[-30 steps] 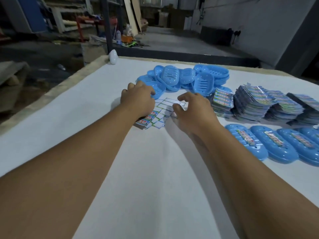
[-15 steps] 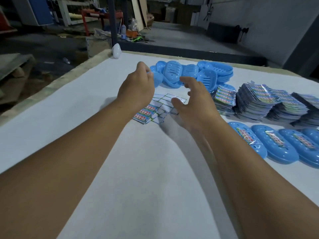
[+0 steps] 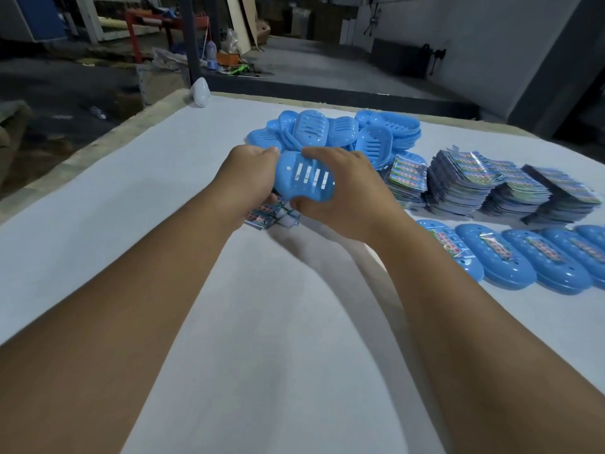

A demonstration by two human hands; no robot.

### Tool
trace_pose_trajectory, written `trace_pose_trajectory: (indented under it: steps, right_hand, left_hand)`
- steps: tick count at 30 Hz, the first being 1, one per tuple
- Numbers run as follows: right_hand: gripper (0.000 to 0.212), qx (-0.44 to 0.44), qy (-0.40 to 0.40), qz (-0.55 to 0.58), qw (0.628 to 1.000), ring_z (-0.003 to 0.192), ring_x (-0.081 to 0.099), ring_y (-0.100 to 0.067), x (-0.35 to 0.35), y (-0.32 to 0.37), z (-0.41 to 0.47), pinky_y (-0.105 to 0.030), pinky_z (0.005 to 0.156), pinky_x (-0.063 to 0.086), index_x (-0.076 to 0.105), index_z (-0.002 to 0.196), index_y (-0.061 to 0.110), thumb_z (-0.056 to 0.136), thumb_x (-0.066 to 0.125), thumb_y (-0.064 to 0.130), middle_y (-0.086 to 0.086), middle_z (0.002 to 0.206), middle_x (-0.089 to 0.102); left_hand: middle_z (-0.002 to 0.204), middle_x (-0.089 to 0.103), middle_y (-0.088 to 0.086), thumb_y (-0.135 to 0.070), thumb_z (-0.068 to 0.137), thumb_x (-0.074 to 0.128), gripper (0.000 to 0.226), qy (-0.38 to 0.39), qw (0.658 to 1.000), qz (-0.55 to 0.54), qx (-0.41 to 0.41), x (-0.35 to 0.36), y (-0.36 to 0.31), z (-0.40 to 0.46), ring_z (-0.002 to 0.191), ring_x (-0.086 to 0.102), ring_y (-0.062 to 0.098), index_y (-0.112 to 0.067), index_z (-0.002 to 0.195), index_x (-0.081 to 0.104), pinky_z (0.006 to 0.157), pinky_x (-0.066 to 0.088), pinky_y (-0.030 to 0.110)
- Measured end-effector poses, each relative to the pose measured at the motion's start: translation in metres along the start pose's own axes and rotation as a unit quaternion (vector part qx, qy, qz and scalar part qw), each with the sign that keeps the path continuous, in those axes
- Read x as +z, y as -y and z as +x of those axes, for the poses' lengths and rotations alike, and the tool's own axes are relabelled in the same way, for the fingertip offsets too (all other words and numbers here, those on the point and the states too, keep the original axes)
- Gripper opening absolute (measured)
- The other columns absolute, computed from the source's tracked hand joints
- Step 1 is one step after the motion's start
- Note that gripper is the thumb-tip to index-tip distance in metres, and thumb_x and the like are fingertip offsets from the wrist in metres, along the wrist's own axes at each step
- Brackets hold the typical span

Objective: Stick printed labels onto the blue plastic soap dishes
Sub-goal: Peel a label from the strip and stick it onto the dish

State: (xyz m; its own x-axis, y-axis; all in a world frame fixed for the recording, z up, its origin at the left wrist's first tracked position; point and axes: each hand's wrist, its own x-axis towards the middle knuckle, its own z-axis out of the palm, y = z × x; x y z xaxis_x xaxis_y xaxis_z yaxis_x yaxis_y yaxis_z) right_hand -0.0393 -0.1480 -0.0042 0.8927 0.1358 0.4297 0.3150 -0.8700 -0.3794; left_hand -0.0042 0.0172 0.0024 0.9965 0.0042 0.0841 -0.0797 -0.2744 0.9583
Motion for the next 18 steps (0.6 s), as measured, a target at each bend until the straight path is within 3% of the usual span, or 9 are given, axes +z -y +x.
trace_pose_trajectory:
  steps: [2, 4, 7, 9, 13, 18]
  right_hand:
    - [0.075, 0.036, 0.007, 0.019, 0.999, 0.124, 0.051, -0.024, -0.003, -0.006, 0.0, -0.036, 0.106, 0.043, 0.054, 0.143, 0.027, 0.075, 0.08, 0.049, 0.006, 0.134, 0.062]
    - [0.076, 0.07, 0.04, 0.034, 0.996, 0.122, 0.054, -0.022, -0.007, -0.016, 0.0, -0.039, 0.104, 0.047, 0.053, 0.143, 0.029, 0.074, 0.079, 0.049, 0.009, 0.129, 0.061]
    - [0.08, 0.107, 0.102, 0.036, 0.988, 0.108, 0.059, -0.014, -0.014, -0.025, -0.003, -0.028, 0.089, 0.046, 0.051, 0.142, 0.035, 0.07, 0.081, 0.053, 0.013, 0.123, 0.058]
    - [0.078, 0.109, 0.124, 0.033, 0.986, 0.102, 0.061, -0.01, -0.015, -0.026, -0.003, -0.025, 0.083, 0.044, 0.053, 0.139, 0.036, 0.069, 0.081, 0.054, 0.015, 0.12, 0.059]
    - [0.071, 0.108, 0.168, 0.023, 0.98, 0.096, 0.061, -0.003, -0.015, -0.023, -0.003, -0.023, 0.078, 0.045, 0.055, 0.135, 0.038, 0.069, 0.08, 0.051, 0.019, 0.114, 0.059]
    - [0.081, 0.109, 0.184, 0.002, 0.977, 0.109, 0.059, -0.017, -0.014, -0.022, -0.004, -0.031, 0.091, 0.047, 0.047, 0.143, 0.041, 0.07, 0.077, 0.059, 0.013, 0.126, 0.055]
  left_hand:
    - [0.095, 0.072, 0.017, -0.034, 0.099, 0.046, 0.038, -0.028, 0.989, 0.133, 0.06, -0.004, 0.003, -0.001, 0.085, 0.068, 0.035, -0.003, 0.094, 0.068, 0.075, 0.056, 0.044]
    - [0.095, 0.07, 0.01, -0.037, 0.096, 0.052, 0.031, -0.05, 0.951, 0.283, 0.11, -0.008, 0.008, -0.004, 0.089, 0.065, 0.03, -0.011, 0.091, 0.068, 0.074, 0.052, 0.038]
    - [0.109, 0.063, -0.002, -0.051, 0.09, 0.064, 0.037, 0.003, 0.918, 0.392, 0.067, -0.012, 0.009, -0.005, 0.101, 0.057, 0.02, -0.022, 0.113, 0.064, 0.078, 0.04, 0.03]
    - [0.108, 0.059, -0.006, -0.056, 0.083, 0.07, 0.049, 0.044, 0.922, 0.384, 0.032, -0.015, 0.009, -0.005, 0.101, 0.057, 0.017, -0.026, 0.12, 0.059, 0.078, 0.041, 0.031]
    - [0.108, 0.061, -0.006, -0.044, 0.076, 0.078, 0.055, 0.049, 0.931, 0.36, 0.031, -0.016, 0.013, -0.005, 0.095, 0.058, 0.014, -0.028, 0.123, 0.054, 0.067, 0.04, 0.028]
    - [0.115, 0.061, -0.001, -0.031, 0.069, 0.089, 0.063, 0.037, 0.965, 0.258, -0.024, -0.019, 0.012, -0.002, 0.096, 0.065, 0.018, -0.029, 0.12, 0.053, 0.073, 0.057, 0.035]
